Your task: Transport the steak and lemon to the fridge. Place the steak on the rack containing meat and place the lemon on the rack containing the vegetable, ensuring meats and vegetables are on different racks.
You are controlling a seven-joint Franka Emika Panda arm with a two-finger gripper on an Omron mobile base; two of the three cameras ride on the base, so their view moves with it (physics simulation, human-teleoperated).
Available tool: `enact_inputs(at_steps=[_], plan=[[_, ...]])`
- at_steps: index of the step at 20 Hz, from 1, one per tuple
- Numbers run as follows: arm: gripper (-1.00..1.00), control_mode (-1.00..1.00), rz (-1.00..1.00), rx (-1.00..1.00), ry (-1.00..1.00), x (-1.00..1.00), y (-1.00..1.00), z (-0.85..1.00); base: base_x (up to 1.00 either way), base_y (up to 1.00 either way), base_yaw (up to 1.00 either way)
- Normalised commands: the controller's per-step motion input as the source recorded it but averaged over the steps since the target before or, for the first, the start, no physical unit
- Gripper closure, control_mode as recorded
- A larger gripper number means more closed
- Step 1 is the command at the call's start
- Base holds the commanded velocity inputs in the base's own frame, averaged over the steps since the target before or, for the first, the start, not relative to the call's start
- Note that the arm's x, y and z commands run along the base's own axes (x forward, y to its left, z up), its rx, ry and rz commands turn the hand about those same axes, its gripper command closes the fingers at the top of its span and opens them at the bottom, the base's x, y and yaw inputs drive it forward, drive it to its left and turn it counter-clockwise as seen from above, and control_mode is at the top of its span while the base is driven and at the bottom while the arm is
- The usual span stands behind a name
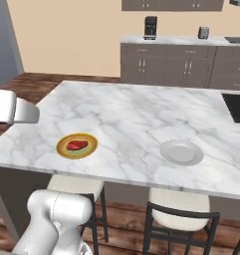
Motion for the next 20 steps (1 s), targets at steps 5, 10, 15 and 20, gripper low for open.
enact_inputs(at_steps=[5, 10, 15, 20], plan=[[-1.00, 1.00, 0.00, 0.00, 0.00, 0.00, 0.00, 0.00, 1.00, 0.07, 0.15], [-1.00, -1.00, 0.01, 0.13, 0.18, 0.74, 0.16, -0.46, 0.20, 0.00, 0.02], [-1.00, -1.00, -0.12, 0.17, 0.21, 0.69, 0.27, -0.69, 0.00, 0.00, 0.00], [-1.00, -1.00, -0.26, 0.02, 0.25, 0.76, 0.16, -0.87, 0.00, 0.00, 0.00]])
